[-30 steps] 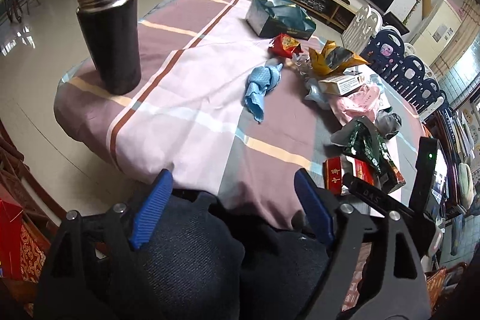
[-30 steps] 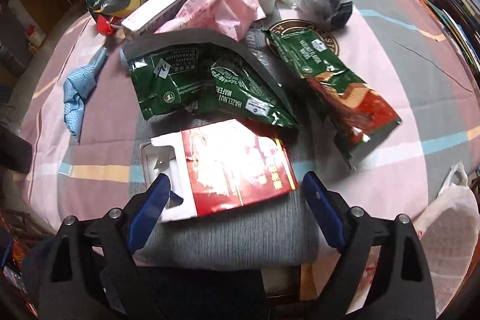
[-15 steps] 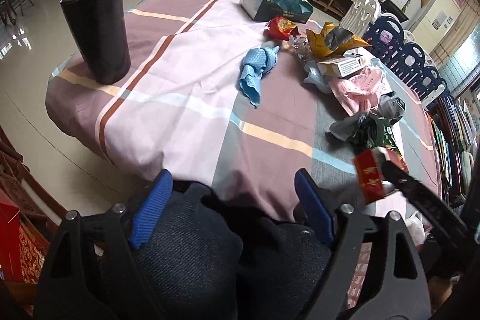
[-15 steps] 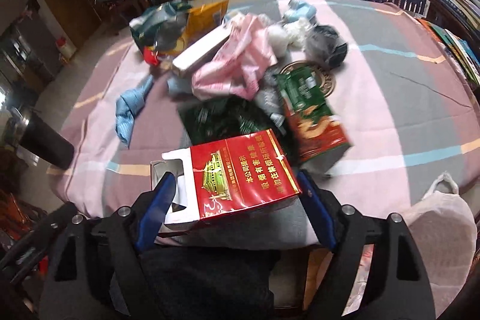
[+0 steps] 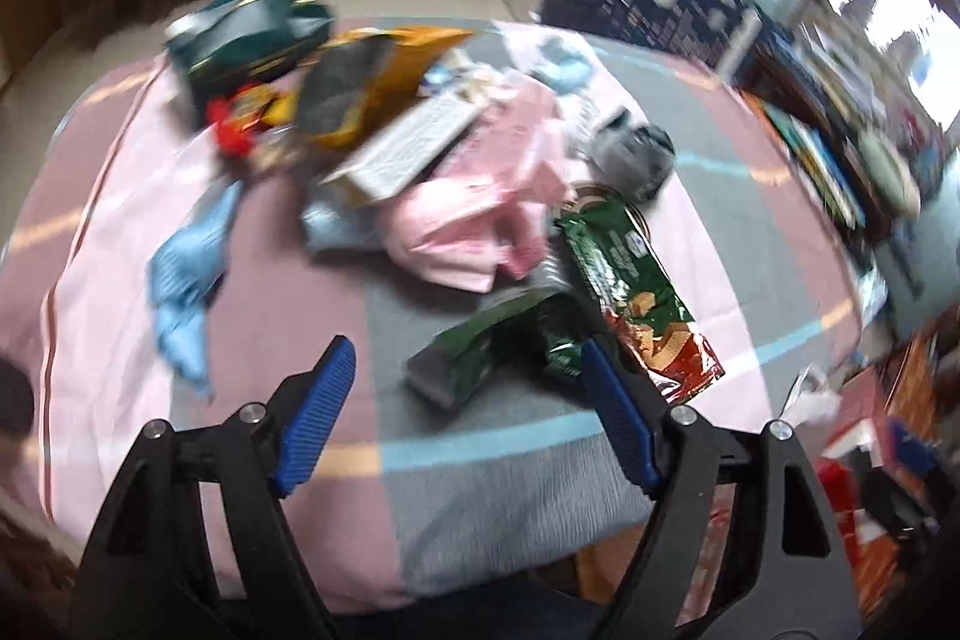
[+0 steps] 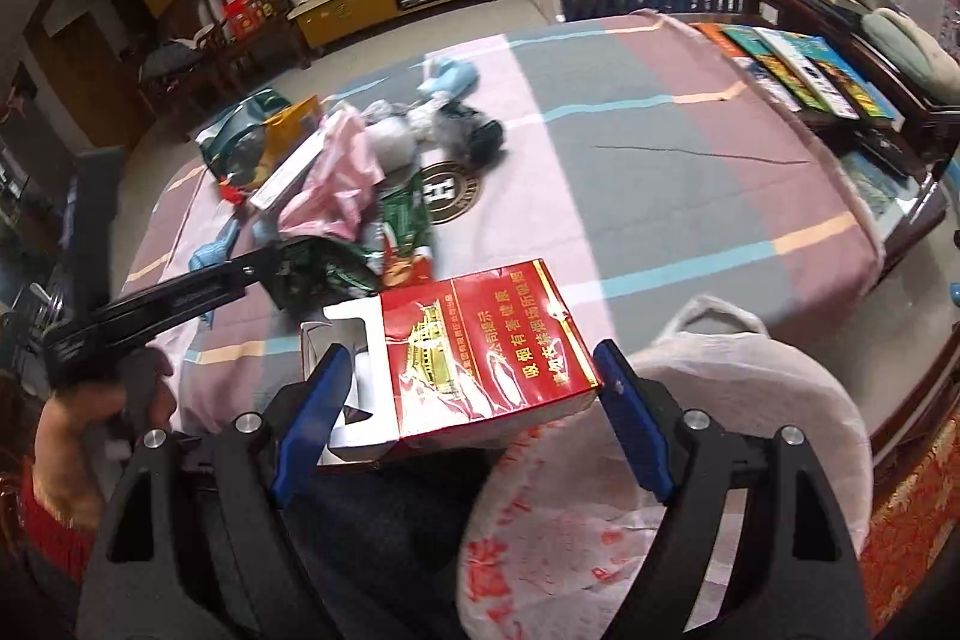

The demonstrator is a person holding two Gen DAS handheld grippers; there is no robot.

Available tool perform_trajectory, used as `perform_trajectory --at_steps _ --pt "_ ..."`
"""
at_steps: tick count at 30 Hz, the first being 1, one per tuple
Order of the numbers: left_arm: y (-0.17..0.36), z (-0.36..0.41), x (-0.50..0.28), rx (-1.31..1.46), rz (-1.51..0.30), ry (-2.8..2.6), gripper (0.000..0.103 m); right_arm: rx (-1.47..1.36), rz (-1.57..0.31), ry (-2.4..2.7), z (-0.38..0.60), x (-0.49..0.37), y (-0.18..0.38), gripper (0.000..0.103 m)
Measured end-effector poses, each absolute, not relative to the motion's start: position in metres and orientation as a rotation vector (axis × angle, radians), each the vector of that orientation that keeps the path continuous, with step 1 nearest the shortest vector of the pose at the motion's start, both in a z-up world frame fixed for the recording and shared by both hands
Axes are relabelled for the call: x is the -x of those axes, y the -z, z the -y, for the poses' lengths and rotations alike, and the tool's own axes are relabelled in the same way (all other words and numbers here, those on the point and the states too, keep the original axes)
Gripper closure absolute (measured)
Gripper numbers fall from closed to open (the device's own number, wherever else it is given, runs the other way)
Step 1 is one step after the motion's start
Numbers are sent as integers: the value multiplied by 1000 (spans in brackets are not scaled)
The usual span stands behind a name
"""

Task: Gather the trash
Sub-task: 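Carry the green wrapper with the left gripper and drop it into the white bin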

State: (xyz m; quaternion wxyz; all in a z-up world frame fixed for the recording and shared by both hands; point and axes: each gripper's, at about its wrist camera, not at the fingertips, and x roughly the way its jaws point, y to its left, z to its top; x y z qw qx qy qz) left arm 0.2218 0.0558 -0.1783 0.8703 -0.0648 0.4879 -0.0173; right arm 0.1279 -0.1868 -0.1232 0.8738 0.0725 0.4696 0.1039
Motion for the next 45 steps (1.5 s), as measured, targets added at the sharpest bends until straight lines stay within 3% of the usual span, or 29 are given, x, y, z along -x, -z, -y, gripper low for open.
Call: perform_trajectory --at_steps 2,3,4,6,10,23,34,45 --pt "187 -43 -235 66 -1052 50 27 -160 -973 -203 196 -126 123 22" --pt "191 -41 -236 56 -1058 57 40 -168 -973 -200 199 -125 123 22" --pt "196 -40 -238 56 -1069 69 65 -180 -974 -192 203 -126 124 23" --pt "206 -43 -239 76 -1103 64 83 -198 -978 -185 207 -127 125 23" --pt "208 -51 -225 114 -1090 68 97 -222 -980 -185 210 -125 127 23" --pt "134 -62 -123 176 -867 -22 100 -192 -916 -175 220 -108 101 23" --pt "55 -2 -68 78 -746 56 100 -93 -822 -78 272 -68 67 22" --pt "63 91 -47 13 -840 327 100 -23 -798 -6 321 -37 61 22"
